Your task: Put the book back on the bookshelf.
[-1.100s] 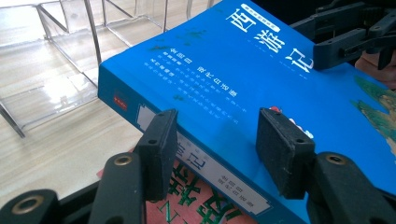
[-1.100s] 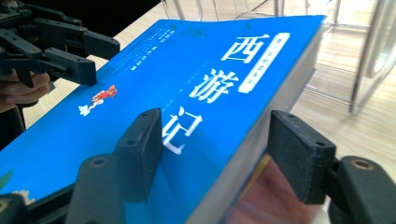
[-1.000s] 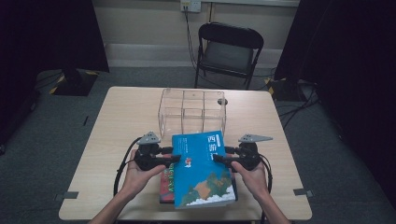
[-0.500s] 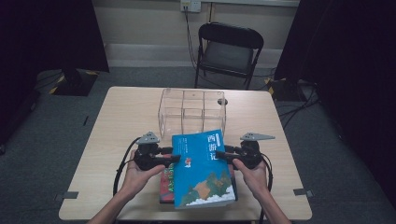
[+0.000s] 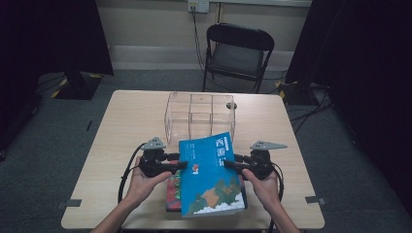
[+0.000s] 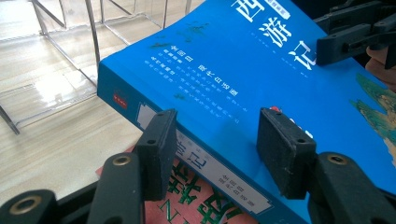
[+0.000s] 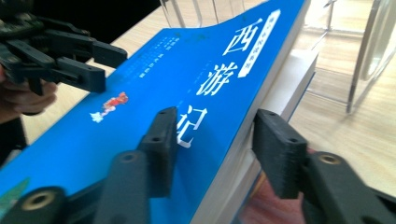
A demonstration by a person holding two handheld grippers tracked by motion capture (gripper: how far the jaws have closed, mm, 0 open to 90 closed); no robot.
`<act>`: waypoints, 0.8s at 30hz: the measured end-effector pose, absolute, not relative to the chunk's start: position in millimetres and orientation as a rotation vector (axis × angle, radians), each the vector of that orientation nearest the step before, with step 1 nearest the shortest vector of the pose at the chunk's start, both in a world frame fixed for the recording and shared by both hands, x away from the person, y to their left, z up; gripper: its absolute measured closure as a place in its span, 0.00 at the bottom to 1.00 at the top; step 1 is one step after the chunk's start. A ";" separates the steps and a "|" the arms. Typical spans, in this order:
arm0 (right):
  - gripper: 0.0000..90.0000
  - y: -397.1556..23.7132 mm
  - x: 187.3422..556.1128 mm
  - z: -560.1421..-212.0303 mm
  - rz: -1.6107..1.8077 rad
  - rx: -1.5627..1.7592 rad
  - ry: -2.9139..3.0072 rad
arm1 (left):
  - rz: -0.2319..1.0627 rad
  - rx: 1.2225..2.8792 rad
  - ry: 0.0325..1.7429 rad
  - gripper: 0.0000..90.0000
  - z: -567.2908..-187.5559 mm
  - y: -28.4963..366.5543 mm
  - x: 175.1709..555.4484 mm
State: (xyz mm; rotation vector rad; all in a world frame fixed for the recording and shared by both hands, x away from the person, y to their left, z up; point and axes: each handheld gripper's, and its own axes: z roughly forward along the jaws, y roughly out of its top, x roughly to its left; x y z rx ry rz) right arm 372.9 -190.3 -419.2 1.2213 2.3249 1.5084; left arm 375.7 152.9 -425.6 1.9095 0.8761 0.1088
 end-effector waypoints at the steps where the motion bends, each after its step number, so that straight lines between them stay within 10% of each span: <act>1: 0.50 -189.7 372.3 -419.5 1.493 1.212 2.313 | 0.109 1.910 0.875 0.53 -425.6 152.9 375.8; 18: 0.40 -188.8 381.7 -427.9 1.512 1.278 2.330 | 0.089 1.900 0.889 0.53 -426.5 153.7 376.8; 24: 0.64 -194.0 381.0 -419.5 1.527 1.272 2.286 | 0.108 1.892 0.894 0.49 -428.1 151.8 377.9</act>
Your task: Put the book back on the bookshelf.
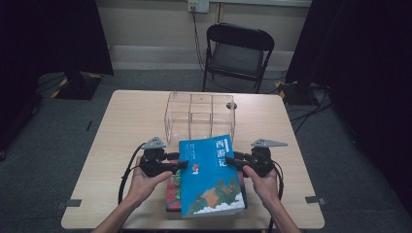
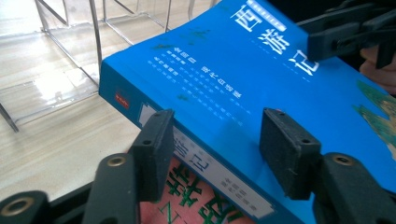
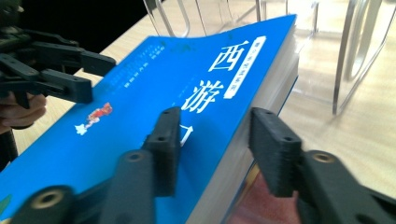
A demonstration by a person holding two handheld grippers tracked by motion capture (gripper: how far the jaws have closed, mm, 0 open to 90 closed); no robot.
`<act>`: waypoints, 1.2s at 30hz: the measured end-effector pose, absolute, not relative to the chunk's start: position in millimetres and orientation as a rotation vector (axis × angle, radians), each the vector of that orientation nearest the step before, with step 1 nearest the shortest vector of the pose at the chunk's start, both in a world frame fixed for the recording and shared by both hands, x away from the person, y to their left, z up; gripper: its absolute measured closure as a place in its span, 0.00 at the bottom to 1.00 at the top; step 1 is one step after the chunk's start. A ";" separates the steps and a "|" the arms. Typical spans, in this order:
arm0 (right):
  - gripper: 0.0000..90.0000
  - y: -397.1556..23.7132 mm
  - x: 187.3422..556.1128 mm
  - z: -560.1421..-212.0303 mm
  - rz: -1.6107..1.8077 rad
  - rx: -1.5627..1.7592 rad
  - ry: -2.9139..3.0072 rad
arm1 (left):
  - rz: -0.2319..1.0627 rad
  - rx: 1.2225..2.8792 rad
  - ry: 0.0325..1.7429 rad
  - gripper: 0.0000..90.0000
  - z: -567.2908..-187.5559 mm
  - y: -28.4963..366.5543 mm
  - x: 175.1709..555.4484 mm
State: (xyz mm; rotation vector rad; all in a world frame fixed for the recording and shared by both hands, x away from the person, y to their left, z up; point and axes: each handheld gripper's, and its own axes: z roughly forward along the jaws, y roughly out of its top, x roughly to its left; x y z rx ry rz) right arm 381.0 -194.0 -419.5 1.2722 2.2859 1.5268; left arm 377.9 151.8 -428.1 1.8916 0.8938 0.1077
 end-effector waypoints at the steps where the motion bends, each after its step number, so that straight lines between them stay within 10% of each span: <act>1: 0.65 -194.0 380.3 -418.5 1.531 1.268 2.282 | 0.107 1.890 0.889 0.48 -428.5 152.1 378.1; 5: 0.72 -196.3 377.2 -416.1 1.631 1.256 2.316 | 0.089 1.878 0.903 0.48 -429.6 152.8 378.9; 36: 0.43 -173.4 408.4 -412.8 1.570 1.160 2.630 | 0.037 1.873 0.922 0.46 -430.0 154.4 383.2</act>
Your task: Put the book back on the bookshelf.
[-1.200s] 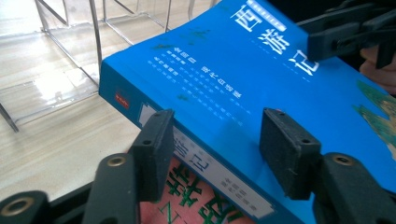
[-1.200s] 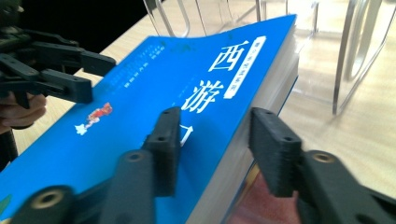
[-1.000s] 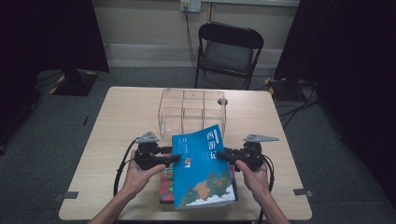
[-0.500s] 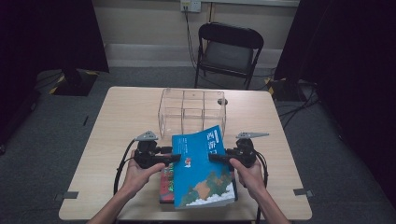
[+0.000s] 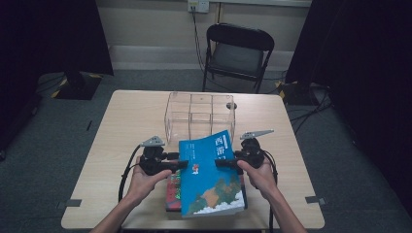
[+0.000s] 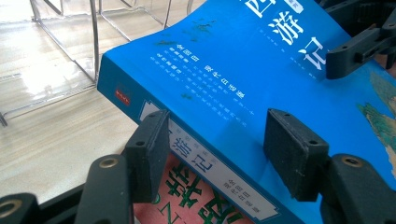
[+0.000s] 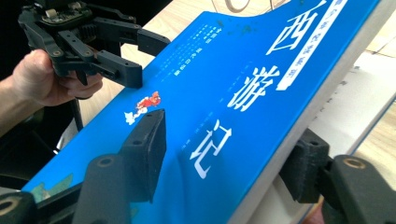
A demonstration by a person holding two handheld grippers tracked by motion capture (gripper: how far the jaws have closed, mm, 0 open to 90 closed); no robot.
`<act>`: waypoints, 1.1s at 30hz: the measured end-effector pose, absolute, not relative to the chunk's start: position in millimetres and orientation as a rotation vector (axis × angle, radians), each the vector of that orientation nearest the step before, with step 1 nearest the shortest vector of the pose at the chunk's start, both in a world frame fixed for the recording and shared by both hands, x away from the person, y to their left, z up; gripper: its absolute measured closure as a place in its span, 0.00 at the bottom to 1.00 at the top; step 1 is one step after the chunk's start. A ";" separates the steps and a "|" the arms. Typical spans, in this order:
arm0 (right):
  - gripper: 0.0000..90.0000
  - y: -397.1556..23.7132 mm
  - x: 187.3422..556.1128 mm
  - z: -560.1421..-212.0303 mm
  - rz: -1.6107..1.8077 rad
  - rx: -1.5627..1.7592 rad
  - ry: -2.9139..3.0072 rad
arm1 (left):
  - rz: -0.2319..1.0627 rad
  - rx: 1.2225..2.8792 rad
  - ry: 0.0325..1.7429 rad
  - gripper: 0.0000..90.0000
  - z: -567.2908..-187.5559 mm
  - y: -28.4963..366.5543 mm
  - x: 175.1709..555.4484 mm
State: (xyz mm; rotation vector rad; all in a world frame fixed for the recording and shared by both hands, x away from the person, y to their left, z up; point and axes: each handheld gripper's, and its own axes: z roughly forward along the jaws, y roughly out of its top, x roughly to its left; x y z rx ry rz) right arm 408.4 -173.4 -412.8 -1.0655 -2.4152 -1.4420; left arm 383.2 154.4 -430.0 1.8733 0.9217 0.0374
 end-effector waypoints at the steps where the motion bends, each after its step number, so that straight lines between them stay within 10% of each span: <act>1: 0.43 -172.6 408.5 -412.8 -1.443 -1.067 -2.414 | 0.038 1.872 0.925 0.46 -430.1 154.2 383.0; 33: 0.67 -150.3 419.5 -424.2 -1.443 -0.998 -2.312 | 0.022 1.876 0.949 0.36 -431.2 151.7 388.4</act>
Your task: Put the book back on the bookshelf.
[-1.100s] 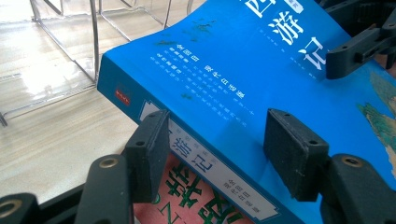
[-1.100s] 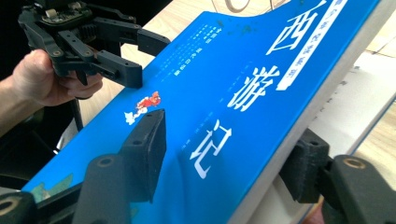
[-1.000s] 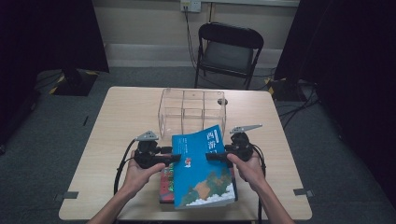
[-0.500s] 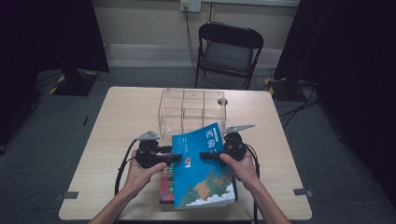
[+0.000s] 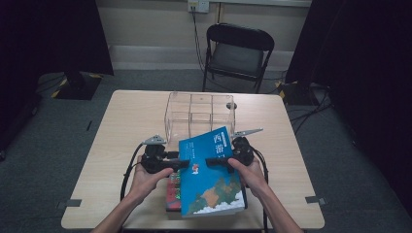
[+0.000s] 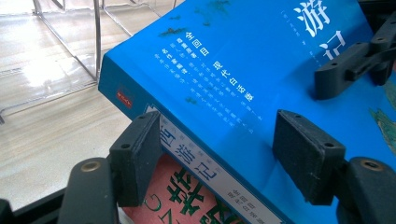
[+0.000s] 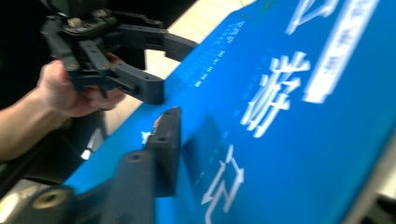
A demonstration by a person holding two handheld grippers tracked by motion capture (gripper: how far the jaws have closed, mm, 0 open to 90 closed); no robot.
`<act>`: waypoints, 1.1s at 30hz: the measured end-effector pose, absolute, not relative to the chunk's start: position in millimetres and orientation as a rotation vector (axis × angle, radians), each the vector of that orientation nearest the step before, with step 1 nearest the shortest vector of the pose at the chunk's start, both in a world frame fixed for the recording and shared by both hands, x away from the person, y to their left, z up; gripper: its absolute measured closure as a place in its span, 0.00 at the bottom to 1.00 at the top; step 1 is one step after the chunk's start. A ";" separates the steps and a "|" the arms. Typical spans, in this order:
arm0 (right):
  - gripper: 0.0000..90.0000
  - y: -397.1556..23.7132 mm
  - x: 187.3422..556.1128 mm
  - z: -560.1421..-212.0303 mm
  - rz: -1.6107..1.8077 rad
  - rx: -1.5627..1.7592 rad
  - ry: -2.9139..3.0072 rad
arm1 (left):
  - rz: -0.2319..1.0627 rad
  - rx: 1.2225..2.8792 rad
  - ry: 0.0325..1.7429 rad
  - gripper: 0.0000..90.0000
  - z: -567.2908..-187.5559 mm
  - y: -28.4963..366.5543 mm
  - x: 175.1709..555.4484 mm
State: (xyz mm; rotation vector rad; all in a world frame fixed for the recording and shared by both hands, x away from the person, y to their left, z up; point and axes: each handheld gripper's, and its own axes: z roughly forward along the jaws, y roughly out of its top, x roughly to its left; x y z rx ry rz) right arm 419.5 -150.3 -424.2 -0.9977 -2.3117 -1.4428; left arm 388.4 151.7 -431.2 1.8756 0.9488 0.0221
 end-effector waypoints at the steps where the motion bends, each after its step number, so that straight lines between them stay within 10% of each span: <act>1: 0.70 -150.7 419.2 -424.5 -1.448 -1.002 -2.309 | 0.022 1.871 0.950 0.36 -431.5 151.6 388.5; 33: 0.83 -157.1 392.1 -402.4 -1.709 -0.942 -2.331 | -0.227 1.742 0.911 0.28 -432.8 153.6 391.8</act>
